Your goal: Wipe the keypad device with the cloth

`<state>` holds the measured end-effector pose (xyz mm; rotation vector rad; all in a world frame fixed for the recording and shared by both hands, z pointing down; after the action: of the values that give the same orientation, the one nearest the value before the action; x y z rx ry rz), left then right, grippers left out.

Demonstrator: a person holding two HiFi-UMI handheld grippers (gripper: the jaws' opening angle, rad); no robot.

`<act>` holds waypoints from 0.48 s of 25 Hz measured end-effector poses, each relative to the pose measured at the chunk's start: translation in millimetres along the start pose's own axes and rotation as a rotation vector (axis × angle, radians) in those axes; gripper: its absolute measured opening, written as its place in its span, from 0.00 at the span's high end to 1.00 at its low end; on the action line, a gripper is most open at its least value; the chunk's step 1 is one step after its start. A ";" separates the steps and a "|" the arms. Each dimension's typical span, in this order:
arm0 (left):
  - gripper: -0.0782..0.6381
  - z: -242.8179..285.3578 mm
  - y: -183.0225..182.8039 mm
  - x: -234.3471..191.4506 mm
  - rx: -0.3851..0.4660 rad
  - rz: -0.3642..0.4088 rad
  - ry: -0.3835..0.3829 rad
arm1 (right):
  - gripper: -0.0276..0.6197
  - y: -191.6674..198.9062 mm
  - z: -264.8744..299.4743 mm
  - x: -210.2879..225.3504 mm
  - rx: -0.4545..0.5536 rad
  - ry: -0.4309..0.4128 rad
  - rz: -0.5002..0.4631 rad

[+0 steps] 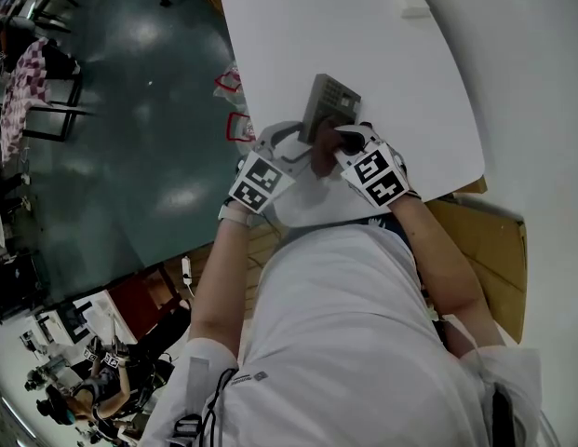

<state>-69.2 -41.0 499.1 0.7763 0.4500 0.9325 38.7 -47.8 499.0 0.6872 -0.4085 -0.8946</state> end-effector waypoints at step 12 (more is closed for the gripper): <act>0.58 1.0 1.7 -1.1 0.003 -0.001 0.011 | 0.90 43.7 3.8 17.7 -0.068 -0.022 0.115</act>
<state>-70.1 -41.7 501.1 0.7739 0.4613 0.9353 71.5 -44.6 533.0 0.5862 -0.4310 -0.8046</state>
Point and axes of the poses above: the fingertips, and each gripper's own axes: z forward along the fingers, x to its right, y out of its underside, the point moved 6 cm from there along -z, backward along the fingers, and after that the axes turned 8 degrees about -x, right-handed, at the moved point
